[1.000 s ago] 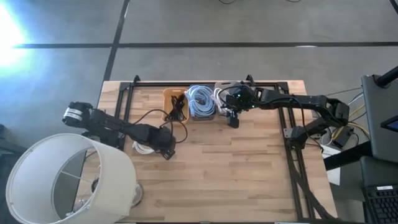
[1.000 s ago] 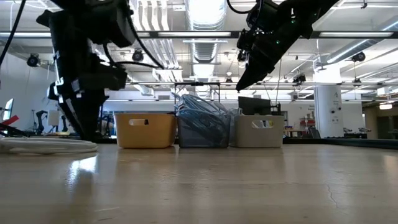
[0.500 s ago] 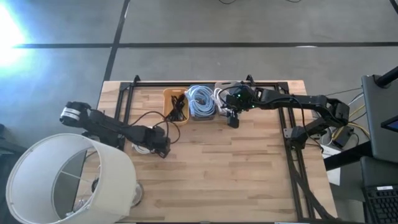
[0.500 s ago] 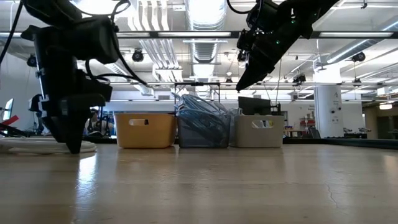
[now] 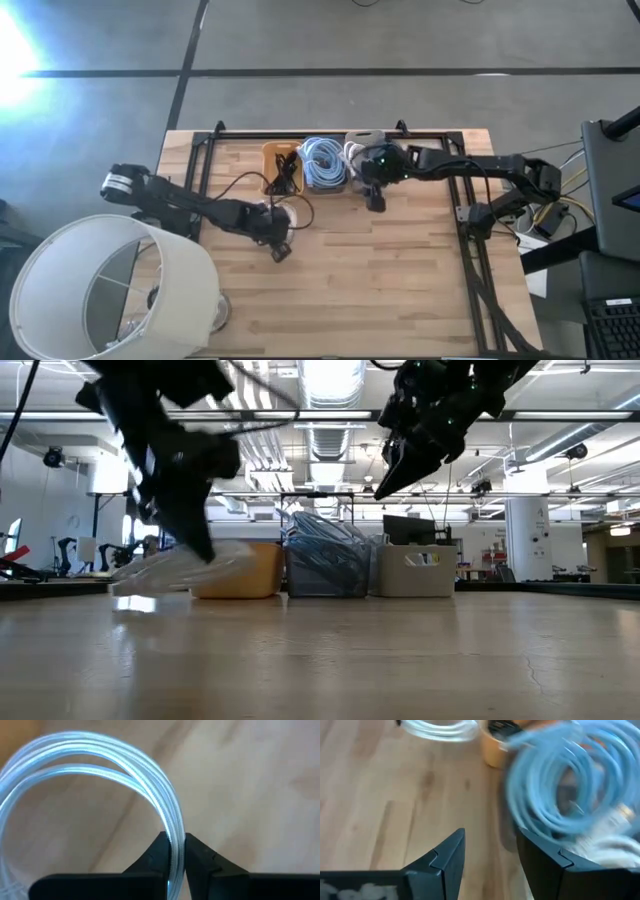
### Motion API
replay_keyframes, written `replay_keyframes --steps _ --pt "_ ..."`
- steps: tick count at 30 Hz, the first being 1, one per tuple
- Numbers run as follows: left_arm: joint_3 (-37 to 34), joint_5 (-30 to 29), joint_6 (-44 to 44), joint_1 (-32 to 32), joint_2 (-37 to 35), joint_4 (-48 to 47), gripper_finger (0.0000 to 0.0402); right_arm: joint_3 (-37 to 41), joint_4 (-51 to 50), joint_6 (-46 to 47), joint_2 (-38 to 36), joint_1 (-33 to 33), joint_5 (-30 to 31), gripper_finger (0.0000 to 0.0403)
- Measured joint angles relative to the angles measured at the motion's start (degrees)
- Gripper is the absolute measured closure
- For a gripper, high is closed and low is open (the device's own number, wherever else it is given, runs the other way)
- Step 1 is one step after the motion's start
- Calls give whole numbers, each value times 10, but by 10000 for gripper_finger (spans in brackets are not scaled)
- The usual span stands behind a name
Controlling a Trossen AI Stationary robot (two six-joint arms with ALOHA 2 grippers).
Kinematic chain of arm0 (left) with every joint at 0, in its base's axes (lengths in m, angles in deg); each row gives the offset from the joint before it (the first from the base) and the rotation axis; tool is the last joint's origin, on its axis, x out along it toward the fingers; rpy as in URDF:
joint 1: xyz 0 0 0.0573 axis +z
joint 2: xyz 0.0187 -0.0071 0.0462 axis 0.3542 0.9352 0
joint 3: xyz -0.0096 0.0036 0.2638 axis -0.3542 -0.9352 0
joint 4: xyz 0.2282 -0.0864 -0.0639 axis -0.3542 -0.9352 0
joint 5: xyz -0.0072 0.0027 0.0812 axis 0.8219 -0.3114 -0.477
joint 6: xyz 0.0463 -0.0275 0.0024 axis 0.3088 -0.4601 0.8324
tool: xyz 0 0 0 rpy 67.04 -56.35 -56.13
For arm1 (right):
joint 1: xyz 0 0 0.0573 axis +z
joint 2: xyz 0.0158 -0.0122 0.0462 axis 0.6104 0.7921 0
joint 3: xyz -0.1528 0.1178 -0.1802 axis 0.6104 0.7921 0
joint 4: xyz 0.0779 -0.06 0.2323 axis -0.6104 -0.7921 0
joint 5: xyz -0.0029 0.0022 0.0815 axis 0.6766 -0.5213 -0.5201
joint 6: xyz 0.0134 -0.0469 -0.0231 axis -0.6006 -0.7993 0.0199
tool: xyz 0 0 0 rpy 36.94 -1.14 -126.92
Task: Pick & Place USB Port
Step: Put the white hdmi cable into the gray bin
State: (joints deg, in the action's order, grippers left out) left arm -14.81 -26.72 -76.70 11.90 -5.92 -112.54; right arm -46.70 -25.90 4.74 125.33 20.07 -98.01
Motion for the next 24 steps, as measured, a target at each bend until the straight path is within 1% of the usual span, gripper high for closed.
replay_keyframes --steps 5,10,13,17,24 --pt "25 50 69 0 -1 37 347 0 12 -74 0 67 -2 232" --pt "39 83 96 0 -2 61 357 0 65 -135 0 144 -2 232" --pt "43 97 104 1 -2 108 360 0 113 -149 0 178 2 232" --pt "43 110 107 1 -2 173 355 0 148 -160 0 200 3 232" --pt "43 150 142 1 -2 257 353 0 155 -163 4 214 3 232"
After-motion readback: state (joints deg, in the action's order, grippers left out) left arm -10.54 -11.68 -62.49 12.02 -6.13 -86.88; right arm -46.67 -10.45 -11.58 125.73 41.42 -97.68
